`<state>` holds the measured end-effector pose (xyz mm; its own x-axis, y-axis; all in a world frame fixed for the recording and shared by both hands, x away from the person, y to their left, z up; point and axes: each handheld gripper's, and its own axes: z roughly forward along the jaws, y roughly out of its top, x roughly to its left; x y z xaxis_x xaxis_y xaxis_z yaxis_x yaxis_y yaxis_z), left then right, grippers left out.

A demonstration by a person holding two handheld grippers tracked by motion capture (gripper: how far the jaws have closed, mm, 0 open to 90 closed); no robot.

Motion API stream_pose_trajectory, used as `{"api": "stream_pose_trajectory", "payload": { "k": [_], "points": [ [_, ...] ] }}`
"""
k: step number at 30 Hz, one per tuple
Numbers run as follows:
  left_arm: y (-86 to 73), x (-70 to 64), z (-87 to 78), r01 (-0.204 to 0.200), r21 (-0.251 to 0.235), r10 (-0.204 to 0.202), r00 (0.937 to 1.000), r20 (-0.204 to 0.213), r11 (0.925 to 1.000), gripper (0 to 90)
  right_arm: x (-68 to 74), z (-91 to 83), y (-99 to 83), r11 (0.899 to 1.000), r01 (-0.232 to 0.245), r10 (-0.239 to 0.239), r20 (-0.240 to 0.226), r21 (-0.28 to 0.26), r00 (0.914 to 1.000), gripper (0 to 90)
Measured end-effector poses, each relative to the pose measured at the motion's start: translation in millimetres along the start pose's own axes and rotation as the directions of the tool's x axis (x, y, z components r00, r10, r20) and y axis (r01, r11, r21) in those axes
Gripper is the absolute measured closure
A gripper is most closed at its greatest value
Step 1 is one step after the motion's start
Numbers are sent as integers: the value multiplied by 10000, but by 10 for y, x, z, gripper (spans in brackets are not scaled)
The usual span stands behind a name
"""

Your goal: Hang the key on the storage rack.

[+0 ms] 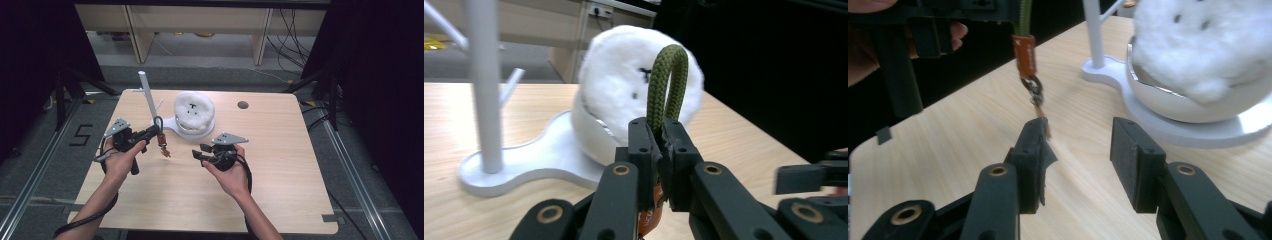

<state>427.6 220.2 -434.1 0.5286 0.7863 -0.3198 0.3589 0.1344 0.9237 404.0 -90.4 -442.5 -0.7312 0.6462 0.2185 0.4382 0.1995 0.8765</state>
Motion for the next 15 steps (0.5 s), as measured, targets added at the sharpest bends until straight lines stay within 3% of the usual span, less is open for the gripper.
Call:
{"api": "stream_pose_trajectory", "payload": {
  "k": [7, 10, 11, 12, 13, 15],
  "points": [
    [85, 189, -36, 23, -209, -33, 9987, -505, 9998, 841, -129, -215, -123, 9996, -223, 232, 594, -161, 9980, 580],
    [112, 231, -53, -9, -276, -8, 9982, -607, 9996, 841, -176, -272, -147, 9994, -108, 135, 788, -339, 9968, 577],
    [124, 247, -61, -18, -295, -1, 9980, -635, 9996, 841, -196, -329, -166, 9984, -379, 413, 871, -409, 9953, 571],
    [135, 262, -69, -36, -315, 15, 9977, -683, 9995, 841, -196, -329, -166, 9984, -379, 413, 871, -409, 9953, 571],
    [153, 289, -83, -73, -392, 44, 9972, -750, 9992, 841, -240, -376, -184, 9980, -163, 233, 1154, -617, 9930, 568],
    [169, 315, -98, -182, -444, 143, 9960, -877, 9988, 841, -252, -424, -209, 9959, -552, 636, 1219, -713, 9905, 568]
  ]
}}
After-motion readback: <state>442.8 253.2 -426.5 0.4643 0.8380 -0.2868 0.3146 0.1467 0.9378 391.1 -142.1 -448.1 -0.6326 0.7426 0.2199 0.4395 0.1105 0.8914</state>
